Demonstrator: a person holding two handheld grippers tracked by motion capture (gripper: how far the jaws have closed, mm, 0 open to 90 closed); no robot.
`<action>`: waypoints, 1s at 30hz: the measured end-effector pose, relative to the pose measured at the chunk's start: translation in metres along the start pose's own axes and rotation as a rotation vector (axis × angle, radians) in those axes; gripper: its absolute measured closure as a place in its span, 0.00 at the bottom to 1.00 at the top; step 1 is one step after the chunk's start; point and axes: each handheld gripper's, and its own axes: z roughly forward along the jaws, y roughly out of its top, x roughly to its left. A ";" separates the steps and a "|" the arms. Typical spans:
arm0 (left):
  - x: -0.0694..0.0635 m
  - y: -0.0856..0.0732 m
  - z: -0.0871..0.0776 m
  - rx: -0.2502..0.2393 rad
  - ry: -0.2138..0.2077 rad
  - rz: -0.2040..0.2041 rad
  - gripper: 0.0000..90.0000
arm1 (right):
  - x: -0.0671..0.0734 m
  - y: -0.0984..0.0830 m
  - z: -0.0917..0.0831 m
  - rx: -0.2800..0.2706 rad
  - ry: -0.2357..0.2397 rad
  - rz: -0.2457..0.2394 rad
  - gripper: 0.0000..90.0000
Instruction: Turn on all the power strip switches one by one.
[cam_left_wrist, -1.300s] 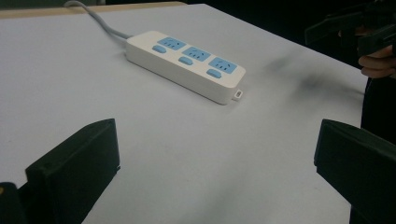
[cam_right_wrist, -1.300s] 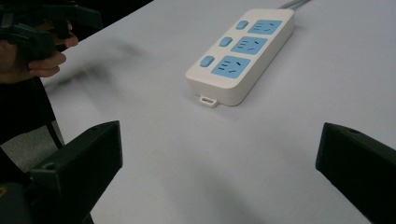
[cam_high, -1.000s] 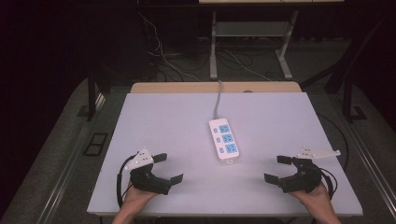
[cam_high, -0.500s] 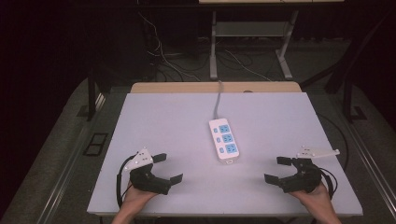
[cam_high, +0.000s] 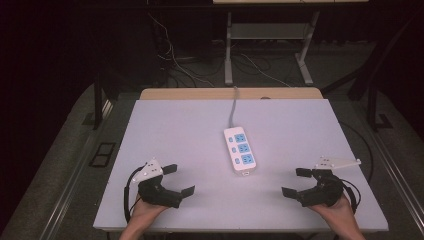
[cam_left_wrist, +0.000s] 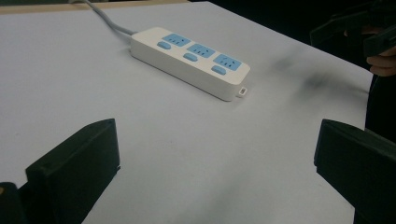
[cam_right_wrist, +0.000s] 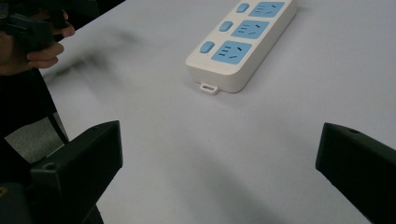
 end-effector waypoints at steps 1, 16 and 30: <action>0.000 0.000 0.000 0.001 0.000 0.000 0.00 | -0.001 0.001 0.001 0.006 0.001 0.002 0.00; 0.000 -0.001 0.001 0.006 -0.001 -0.004 0.00 | 0.001 0.024 0.006 0.035 0.016 -0.029 0.00; 0.001 -0.001 0.001 0.006 -0.001 -0.008 0.00 | 0.002 0.045 0.014 0.071 0.029 -0.064 0.00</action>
